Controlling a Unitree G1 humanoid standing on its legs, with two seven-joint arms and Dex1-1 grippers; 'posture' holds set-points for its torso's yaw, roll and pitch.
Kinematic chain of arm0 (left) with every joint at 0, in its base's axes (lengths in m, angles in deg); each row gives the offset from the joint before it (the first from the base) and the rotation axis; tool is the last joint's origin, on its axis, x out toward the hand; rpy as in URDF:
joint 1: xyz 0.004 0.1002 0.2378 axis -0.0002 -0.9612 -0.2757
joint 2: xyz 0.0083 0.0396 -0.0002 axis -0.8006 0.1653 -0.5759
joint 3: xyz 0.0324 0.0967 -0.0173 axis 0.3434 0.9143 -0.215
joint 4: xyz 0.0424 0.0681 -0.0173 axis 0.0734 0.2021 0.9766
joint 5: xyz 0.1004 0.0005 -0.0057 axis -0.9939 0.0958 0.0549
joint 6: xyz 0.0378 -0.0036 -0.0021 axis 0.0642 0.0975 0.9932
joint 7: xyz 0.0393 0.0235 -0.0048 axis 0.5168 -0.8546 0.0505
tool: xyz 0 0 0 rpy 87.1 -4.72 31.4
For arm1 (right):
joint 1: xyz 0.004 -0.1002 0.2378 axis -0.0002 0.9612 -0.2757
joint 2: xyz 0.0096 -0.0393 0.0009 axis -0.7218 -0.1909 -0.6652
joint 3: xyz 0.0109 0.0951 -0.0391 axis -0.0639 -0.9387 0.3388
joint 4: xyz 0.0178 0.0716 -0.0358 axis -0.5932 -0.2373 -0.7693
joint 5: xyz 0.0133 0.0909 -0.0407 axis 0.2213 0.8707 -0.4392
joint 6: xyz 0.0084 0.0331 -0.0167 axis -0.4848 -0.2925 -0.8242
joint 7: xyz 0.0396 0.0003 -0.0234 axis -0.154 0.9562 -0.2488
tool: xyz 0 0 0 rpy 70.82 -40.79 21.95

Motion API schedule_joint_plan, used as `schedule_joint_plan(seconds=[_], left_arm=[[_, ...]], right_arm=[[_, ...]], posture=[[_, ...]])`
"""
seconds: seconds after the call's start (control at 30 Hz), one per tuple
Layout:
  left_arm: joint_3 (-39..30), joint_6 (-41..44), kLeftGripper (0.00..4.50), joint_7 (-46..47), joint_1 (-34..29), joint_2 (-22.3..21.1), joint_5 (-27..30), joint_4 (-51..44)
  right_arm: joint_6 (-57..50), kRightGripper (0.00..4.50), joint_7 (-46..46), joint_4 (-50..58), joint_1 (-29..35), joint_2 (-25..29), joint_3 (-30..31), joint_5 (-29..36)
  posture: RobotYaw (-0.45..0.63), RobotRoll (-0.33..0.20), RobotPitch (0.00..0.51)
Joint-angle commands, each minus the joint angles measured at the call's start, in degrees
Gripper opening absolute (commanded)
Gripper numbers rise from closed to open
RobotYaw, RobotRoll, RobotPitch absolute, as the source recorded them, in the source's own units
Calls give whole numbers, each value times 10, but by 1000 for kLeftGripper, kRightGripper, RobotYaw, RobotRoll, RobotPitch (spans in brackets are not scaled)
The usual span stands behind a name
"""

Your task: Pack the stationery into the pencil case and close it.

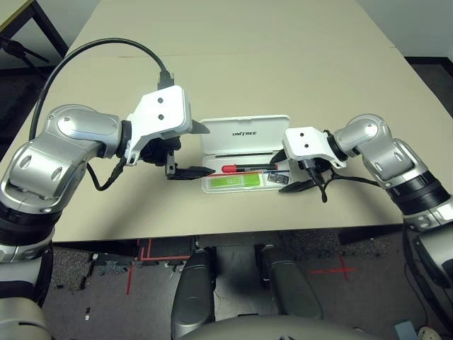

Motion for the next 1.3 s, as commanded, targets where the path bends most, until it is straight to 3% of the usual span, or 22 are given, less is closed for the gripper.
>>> schedule_joint_plan(seconds=[0.03,0.3,0.5,0.67,0.97,1.07,1.3], left_arm=[[-4,0,4500,-2,-10,-12,1,-11],[-10,-4,4500,-3,-24,-19,2,0],[-10,-12,4500,-3,-33,-17,-2,19],[-2,-26,4500,-5,-42,-10,-8,46],[5,-64,4500,-1,-49,8,-30,121],[4,-68,3894,6,-45,24,-39,159],[0,-134,1130,49,-13,91,-85,301]], right_arm=[[-45,4438,-21,39,4,30,-34,37],[-154,4438,-41,71,24,121,-126,124],[-190,4438,-30,62,63,180,-183,155],[-201,4438,-24,28,103,193,-235,191],[-206,4438,8,15,140,188,-271,221],[-208,4500,17,18,144,187,-275,227],[-200,4500,35,24,146,181,-277,233]], posture=[[33,0,177],[16,0,178],[-10,0,185],[-21,0,185],[-34,0,175],[-40,0,170],[-51,0,161]])
